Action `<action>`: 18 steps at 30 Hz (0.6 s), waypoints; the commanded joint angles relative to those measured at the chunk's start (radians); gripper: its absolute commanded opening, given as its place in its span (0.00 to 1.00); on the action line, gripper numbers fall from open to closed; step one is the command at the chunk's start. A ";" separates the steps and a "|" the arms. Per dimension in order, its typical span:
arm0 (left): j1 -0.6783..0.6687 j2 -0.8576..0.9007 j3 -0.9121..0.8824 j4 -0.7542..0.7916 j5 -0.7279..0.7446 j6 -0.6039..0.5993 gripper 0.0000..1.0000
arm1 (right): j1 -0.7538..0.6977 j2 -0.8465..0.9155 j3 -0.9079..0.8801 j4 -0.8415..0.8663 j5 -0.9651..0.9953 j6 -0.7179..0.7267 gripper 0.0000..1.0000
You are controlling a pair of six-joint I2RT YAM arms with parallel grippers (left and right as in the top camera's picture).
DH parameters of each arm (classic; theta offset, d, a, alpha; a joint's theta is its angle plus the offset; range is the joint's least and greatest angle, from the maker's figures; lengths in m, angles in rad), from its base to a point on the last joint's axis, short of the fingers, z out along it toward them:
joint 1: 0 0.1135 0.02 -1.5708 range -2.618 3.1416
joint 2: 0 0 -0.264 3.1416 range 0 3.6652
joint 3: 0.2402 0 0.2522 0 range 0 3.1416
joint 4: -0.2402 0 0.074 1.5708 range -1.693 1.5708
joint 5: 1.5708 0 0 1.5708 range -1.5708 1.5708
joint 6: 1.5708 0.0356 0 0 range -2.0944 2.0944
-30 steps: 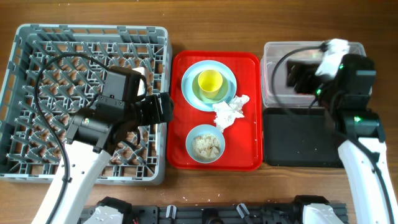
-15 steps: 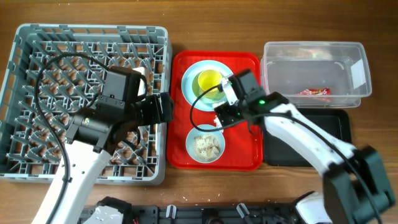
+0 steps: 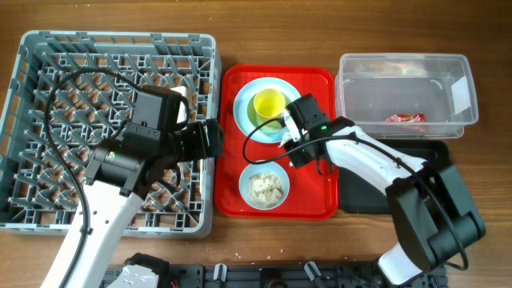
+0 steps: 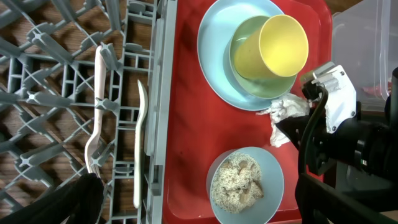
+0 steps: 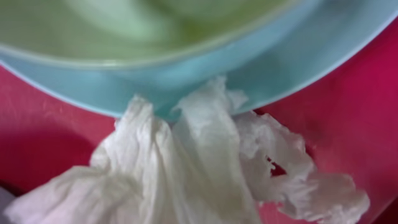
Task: Sort waste into correct bins and load items into the dishwasher rack
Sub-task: 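Grasp the crumpled white tissue beside the plate with the right gripper, then drop the white tissue into the clear plastic bin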
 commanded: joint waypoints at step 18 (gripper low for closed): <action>-0.003 0.002 0.008 0.003 -0.007 -0.013 1.00 | -0.512 -0.201 -0.003 0.262 0.253 0.108 0.96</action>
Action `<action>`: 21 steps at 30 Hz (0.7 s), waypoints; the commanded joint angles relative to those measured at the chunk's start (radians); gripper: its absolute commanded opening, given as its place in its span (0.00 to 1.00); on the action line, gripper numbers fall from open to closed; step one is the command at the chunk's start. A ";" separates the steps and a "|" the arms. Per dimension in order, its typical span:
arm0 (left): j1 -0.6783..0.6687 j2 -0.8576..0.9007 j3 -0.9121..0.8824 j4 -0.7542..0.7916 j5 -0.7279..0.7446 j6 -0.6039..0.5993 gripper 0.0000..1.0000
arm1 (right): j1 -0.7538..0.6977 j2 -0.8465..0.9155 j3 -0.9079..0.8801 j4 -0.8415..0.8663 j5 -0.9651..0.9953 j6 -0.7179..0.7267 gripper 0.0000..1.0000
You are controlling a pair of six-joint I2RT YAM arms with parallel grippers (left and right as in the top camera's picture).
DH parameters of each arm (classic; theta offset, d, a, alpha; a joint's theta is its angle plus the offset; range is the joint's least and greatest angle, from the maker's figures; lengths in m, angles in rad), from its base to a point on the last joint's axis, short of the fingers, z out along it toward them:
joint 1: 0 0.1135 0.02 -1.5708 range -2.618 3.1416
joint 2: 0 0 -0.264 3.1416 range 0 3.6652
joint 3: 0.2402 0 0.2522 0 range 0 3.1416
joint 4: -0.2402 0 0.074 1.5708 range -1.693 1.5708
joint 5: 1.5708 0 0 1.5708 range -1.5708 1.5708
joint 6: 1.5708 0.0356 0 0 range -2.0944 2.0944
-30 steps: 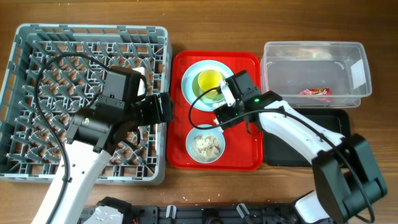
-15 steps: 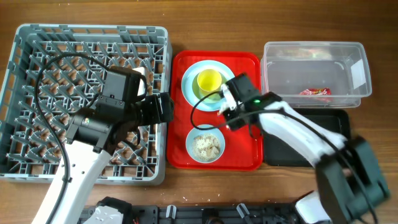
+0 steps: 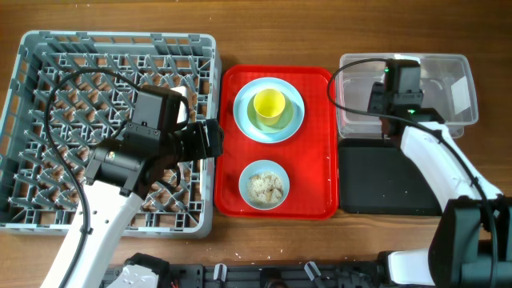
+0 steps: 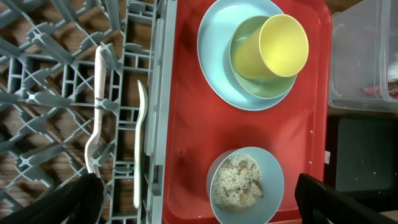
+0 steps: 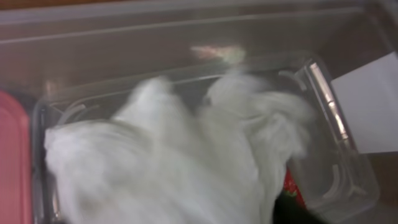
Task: Sort waste into correct bins and load items into the dishwasher rack
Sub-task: 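Drop the white tissue into the clear plastic bin, then grasp the rim of the light-blue rice bowl with the right gripper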
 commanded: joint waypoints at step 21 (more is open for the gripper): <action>-0.003 0.001 0.008 0.003 -0.006 -0.013 1.00 | 0.710 -0.243 -0.099 -0.370 -0.561 0.379 0.06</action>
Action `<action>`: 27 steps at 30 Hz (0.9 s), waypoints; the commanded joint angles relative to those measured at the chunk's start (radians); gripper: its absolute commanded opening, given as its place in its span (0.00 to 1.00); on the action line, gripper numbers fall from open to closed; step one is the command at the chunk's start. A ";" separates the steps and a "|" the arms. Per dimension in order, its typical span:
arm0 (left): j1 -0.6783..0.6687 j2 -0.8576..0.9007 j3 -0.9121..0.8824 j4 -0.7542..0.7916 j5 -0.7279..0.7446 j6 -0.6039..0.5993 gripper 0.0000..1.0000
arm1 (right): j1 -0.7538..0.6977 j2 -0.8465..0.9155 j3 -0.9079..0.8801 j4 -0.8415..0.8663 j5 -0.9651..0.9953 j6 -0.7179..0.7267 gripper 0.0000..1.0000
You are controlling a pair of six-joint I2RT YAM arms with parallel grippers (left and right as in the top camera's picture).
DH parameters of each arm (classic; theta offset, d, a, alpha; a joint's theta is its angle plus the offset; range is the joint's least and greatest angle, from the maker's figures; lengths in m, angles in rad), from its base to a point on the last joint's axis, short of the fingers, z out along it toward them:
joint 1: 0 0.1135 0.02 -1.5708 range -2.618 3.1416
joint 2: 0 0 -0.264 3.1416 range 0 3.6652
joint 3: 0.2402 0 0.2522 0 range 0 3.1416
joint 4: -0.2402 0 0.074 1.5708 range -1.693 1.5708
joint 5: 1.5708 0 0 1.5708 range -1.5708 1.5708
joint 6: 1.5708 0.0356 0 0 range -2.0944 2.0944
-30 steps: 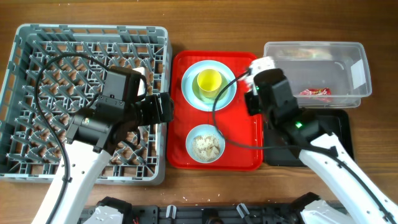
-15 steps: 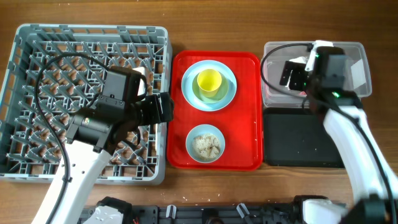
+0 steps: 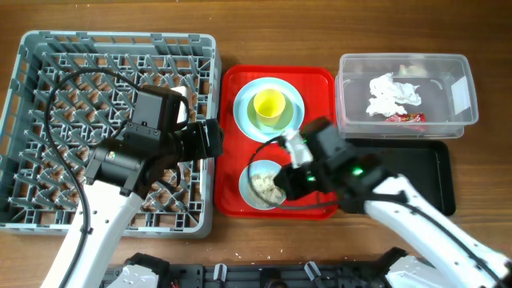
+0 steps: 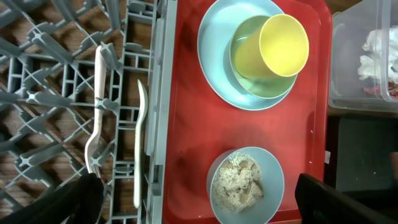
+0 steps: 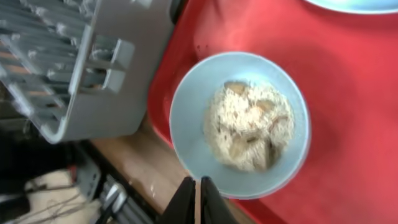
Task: Sort waste into correct bins and load items into the dishwasher rack
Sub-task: 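Grasp the rim of the light-blue rice bowl with the right gripper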
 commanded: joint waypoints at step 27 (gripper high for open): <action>-0.003 0.001 0.008 0.003 -0.006 -0.013 1.00 | -0.200 0.251 0.071 0.003 0.500 0.147 0.13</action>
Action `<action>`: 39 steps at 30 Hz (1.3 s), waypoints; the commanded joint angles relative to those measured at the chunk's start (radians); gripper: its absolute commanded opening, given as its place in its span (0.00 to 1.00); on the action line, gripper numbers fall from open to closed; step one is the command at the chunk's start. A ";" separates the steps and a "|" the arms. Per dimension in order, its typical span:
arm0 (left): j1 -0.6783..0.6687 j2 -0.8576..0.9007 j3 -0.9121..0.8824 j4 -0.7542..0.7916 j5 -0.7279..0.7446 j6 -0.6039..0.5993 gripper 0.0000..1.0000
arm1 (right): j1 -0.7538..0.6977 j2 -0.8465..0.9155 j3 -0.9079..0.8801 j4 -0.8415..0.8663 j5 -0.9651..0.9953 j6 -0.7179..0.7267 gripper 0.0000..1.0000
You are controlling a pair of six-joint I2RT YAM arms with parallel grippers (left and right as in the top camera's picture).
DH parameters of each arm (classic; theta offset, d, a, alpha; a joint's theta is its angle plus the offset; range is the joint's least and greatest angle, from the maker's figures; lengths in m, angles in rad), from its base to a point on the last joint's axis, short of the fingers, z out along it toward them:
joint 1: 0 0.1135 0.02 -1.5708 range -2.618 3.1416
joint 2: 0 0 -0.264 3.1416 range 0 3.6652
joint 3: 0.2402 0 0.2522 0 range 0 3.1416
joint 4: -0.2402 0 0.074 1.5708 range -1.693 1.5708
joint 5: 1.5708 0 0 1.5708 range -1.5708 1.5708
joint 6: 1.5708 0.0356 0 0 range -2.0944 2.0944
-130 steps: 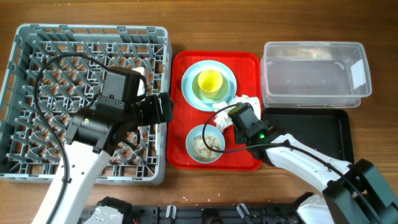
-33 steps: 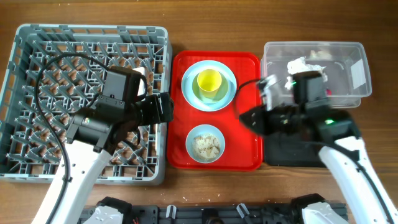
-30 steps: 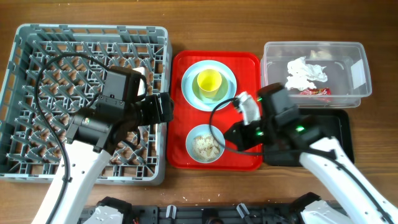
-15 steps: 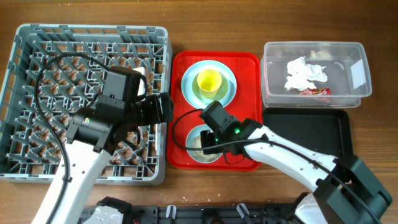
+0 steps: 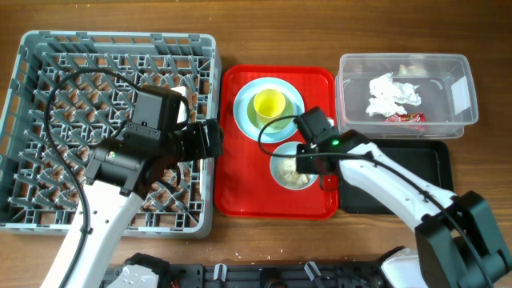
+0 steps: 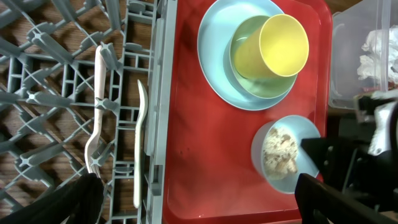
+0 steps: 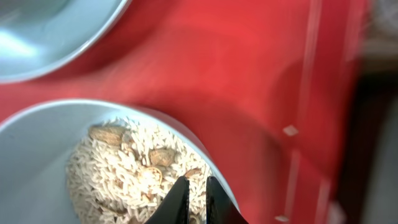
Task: Sort waste into correct bins and load items into the dishwasher rack
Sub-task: 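Grasp the rim of the light-blue rice bowl with the right gripper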
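Note:
A pale blue bowl of rice (image 5: 292,170) sits on the red tray (image 5: 240,192), near its right side. My right gripper (image 5: 308,162) is shut on the bowl's right rim. In the right wrist view its thin fingers (image 7: 196,196) pinch the rim with rice (image 7: 118,168) just inside. A yellow cup (image 5: 269,104) stands in a green bowl (image 5: 279,122) on a blue plate (image 5: 244,108) at the tray's back. My left gripper (image 5: 210,138) hangs open over the dish rack's (image 5: 32,80) right edge, holding nothing (image 6: 199,202).
A clear bin (image 5: 400,58) at the back right holds a white tissue (image 5: 390,92) and a red wrapper (image 5: 406,118). A black bin (image 5: 396,184) lies in front of it. A fork (image 6: 97,106) and a knife (image 6: 140,143) lie in the rack.
My right gripper was above the rice bowl at the tray's front middle. Now it is shut on the bowl's rim, and the bowl sits further right and back. The left arm has not moved.
My right gripper was on the crumpled tissue beside the blue plate. Then it was over the clear bin with the tissue. Then the tissue lay in the bin and the gripper hung over the rice bowl. Now it grips that bowl, shifted toward the tray's right edge.

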 commanded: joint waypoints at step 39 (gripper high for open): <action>-0.003 0.001 0.008 0.003 -0.006 -0.013 1.00 | 0.116 0.060 0.134 -0.179 -0.190 -0.244 0.36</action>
